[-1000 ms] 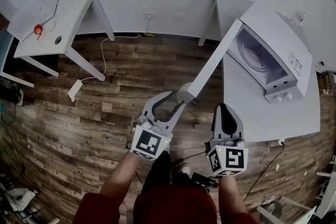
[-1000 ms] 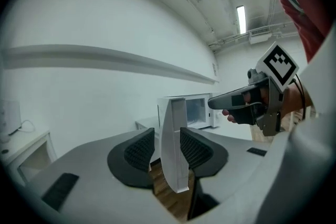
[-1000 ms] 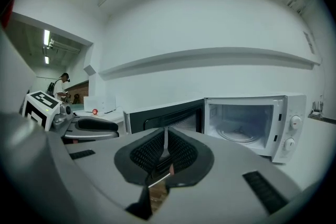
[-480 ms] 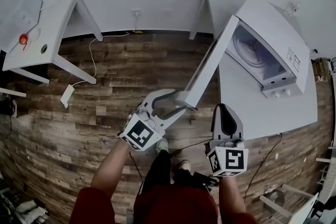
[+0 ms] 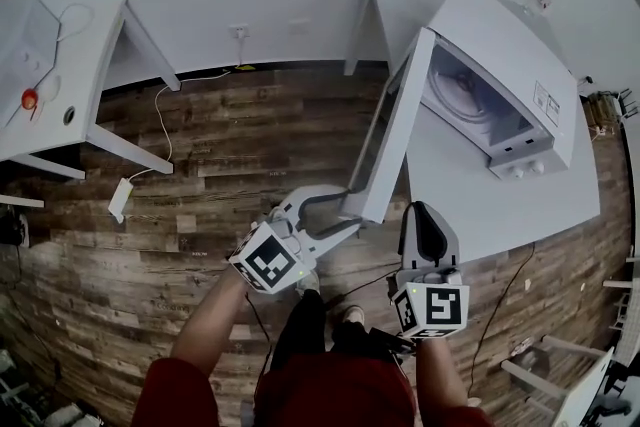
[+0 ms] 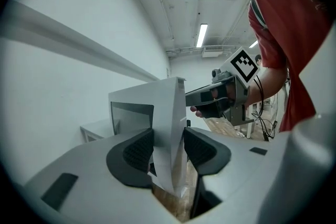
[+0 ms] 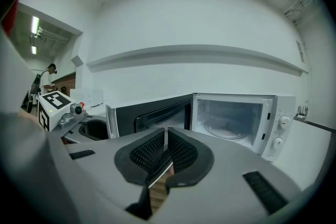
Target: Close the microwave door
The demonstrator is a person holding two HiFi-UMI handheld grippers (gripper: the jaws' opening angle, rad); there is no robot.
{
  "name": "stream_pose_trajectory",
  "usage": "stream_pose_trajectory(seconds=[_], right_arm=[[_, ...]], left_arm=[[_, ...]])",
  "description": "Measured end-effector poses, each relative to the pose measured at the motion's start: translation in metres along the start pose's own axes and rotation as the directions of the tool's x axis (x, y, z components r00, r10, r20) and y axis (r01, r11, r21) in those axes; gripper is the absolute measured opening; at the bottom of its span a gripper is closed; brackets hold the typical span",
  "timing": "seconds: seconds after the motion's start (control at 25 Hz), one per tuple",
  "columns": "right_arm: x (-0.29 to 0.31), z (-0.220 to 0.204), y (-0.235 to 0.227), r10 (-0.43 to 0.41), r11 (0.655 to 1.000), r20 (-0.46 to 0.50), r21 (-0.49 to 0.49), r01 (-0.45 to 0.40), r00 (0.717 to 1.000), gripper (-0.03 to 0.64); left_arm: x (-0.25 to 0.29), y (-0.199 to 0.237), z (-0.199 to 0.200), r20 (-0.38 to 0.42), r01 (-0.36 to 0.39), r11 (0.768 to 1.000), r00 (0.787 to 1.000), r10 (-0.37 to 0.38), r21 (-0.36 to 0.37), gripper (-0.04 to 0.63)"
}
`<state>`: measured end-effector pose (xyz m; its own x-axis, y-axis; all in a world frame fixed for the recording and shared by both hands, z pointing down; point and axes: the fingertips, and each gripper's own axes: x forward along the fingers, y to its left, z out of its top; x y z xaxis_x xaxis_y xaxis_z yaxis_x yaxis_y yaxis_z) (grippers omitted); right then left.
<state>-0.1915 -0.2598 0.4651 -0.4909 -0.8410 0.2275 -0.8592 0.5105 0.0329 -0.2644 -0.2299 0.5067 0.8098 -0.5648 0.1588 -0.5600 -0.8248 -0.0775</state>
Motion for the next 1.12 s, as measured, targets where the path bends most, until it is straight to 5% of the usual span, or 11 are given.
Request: stream_pose_trajectory(seconds=[0.4, 0.76, 1.12], right_arm=[[-0.032, 0.005, -0.040, -0.129, 0.992, 0.030, 0.023, 0.128, 0.991, 0.038], [-0.077, -0.004, -0.106, -0.234, 0.970, 0.052, 0.073, 0.230, 0.971, 0.038], [-0.092, -0.007, -0.169, -0.236, 0.969, 0.074, 0.092, 0.229, 0.969, 0.038]], left_arm=[[0.035, -0.030, 0.014, 0.009, 0.079, 0.996, 0.997, -0.080, 0.031, 0.168], [0.090, -0.059, 0.025, 0.009, 0.034, 0.999, 0.999, -0.034, 0.012, 0.162], [0.146, -0.076, 0.037, 0.004, -0.021, 1.000, 1.000, 0.021, 0.001, 0.150]])
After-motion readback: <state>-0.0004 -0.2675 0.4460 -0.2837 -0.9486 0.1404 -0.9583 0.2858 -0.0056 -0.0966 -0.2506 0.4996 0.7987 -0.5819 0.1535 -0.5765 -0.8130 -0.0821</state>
